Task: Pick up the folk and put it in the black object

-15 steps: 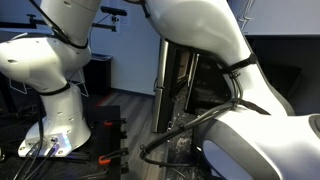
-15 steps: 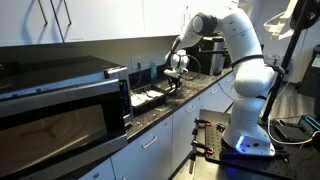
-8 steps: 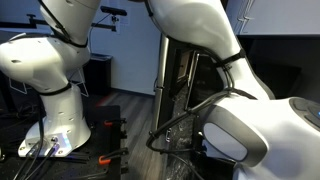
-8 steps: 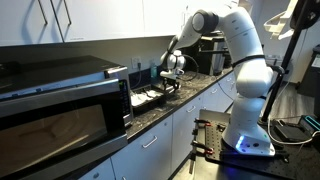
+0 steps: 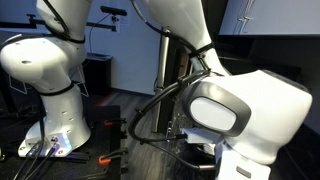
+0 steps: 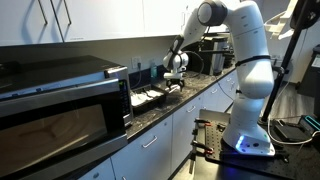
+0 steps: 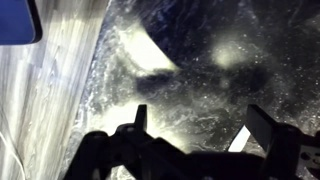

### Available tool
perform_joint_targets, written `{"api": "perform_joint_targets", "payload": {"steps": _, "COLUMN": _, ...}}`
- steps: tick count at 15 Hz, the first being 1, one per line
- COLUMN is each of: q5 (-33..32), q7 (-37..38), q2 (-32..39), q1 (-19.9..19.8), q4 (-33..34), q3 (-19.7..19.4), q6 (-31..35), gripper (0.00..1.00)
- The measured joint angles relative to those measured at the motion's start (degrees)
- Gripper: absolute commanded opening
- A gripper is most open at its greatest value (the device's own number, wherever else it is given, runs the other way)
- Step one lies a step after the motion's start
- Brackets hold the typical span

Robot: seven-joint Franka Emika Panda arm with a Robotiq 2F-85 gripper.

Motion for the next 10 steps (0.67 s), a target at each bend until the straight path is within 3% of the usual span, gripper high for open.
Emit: {"api": "perform_joint_targets", "payload": {"steps": 10, "q5": -21.1, "q7": -0.99, "q2": -15.69, "q1": 1.57, "q4": -14.79, "q3": -1.59, "q6": 5.09, "gripper": 1.0}}
